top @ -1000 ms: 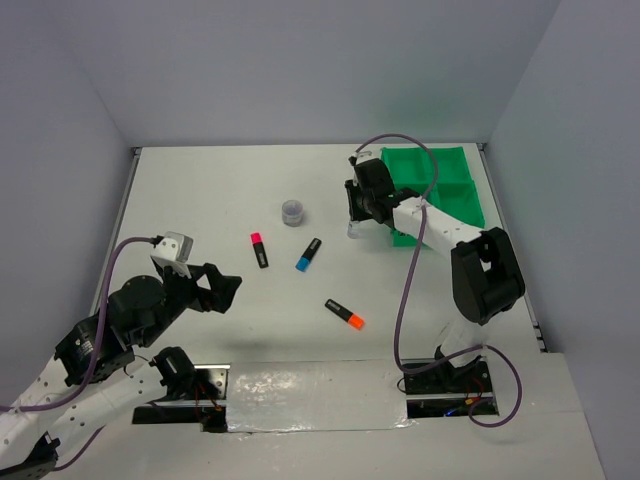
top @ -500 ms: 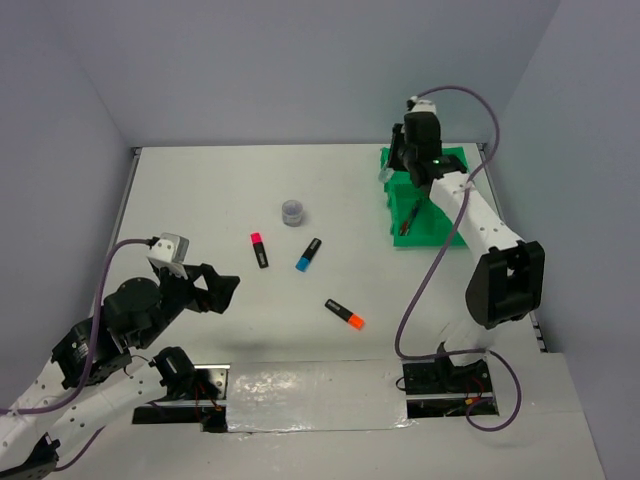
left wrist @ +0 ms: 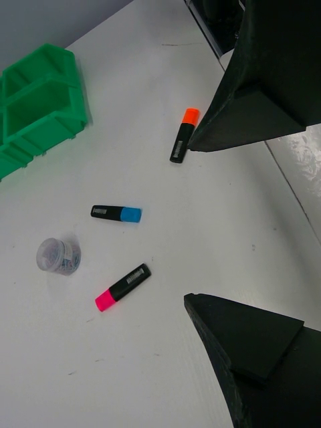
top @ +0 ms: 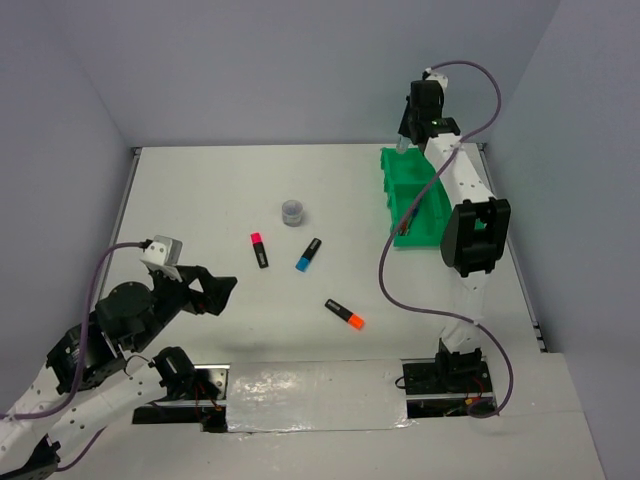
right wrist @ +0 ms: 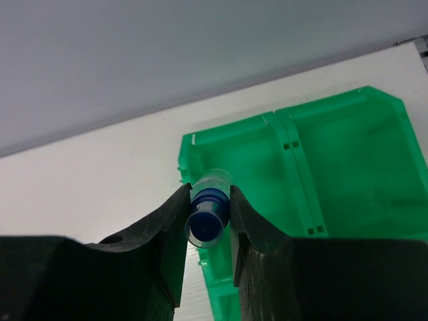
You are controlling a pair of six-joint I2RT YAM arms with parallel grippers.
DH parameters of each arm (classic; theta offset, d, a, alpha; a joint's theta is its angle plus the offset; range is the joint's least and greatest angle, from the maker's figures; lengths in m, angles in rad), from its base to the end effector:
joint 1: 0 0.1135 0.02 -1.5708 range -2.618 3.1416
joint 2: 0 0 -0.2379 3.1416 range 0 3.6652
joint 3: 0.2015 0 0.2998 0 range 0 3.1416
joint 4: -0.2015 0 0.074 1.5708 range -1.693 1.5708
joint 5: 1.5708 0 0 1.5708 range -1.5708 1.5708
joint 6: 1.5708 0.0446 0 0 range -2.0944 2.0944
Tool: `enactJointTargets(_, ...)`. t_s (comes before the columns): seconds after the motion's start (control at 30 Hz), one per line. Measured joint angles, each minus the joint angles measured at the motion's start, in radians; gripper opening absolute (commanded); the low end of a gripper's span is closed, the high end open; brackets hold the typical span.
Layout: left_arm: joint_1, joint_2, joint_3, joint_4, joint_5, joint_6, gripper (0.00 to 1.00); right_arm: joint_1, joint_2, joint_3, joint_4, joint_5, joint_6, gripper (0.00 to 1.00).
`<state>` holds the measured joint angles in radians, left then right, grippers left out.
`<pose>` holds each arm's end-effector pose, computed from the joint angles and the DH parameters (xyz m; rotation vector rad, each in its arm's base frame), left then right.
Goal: Sort the stationery into containers
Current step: Place the stationery in the storage box.
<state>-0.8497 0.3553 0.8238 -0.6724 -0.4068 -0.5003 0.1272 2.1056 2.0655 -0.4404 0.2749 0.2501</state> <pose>0.1087 -0.0969 0.3592 0.0149 1.7994 -0.6173 0.5380 0.0566 0.3123 0.2939 2.0107 -0.0448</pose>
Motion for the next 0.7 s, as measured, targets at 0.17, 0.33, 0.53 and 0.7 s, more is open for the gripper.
enactJointTargets(0.17, 0.0, -0.028, 0.0, 0.0, 0.002, 0.0, 0.99, -0.011, 0.059, 0.01, -0.05, 0.0, -0.002, 0.0)
enactJointTargets(0.33, -0.006, -0.042, 0.0, 0.001, 0.004, 0.0, 0.99, -0.021, 0.073, 0.01, -0.06, -0.003, -0.004, 0.01)
enactJointTargets(0.53, -0.01, -0.042, 0.0, 0.001, 0.005, 0.0, 0.99, -0.029, 0.132, 0.011, -0.061, -0.025, -0.006, 0.06)
enactJointTargets(0.7, -0.011, -0.042, 0.0, 0.001, 0.011, 0.0, 0.99, -0.038, 0.192, 0.011, -0.059, -0.04, -0.012, 0.11)
